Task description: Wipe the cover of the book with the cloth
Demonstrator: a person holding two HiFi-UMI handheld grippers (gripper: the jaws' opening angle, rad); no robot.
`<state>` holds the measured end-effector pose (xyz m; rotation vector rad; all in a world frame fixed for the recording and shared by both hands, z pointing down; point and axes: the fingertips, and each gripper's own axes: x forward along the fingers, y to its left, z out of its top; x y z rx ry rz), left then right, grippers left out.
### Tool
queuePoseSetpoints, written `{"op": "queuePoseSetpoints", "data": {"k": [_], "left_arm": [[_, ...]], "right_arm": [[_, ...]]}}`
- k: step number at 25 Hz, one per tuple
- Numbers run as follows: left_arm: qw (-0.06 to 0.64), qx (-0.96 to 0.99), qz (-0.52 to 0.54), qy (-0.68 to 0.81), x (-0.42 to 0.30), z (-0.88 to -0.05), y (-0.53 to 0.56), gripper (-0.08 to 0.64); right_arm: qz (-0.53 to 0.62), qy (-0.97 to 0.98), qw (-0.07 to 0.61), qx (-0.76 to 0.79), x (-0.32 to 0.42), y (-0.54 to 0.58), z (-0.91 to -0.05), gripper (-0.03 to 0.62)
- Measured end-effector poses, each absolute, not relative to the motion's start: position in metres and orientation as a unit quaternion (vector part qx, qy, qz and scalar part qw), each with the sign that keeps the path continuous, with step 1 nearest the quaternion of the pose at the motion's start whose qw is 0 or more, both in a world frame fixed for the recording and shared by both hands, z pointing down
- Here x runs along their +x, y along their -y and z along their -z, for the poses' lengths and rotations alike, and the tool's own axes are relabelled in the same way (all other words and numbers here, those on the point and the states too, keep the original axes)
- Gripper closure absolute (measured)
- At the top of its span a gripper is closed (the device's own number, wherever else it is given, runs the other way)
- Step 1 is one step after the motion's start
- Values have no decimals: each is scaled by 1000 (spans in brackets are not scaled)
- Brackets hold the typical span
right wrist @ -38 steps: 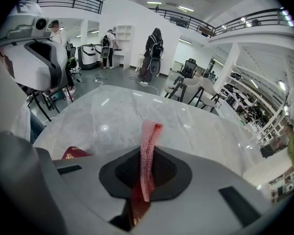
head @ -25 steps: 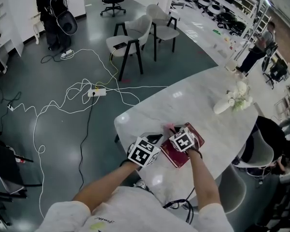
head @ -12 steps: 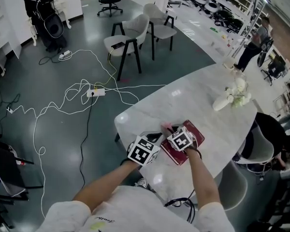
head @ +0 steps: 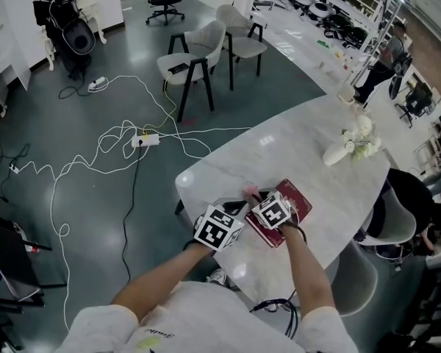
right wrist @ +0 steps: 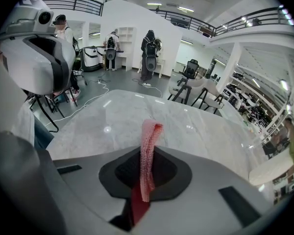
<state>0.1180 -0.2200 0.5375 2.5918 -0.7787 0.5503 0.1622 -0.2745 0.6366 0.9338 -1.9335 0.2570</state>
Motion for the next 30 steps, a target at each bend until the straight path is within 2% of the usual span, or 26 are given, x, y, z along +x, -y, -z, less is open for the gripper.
{"op": "queuePoseSetpoints", "data": {"k": [30], "left_arm": [[184,929,-190,260,104,-532,197,554]], "right_arm": [[-125,793,449,393,128,237,-643,575]]}}
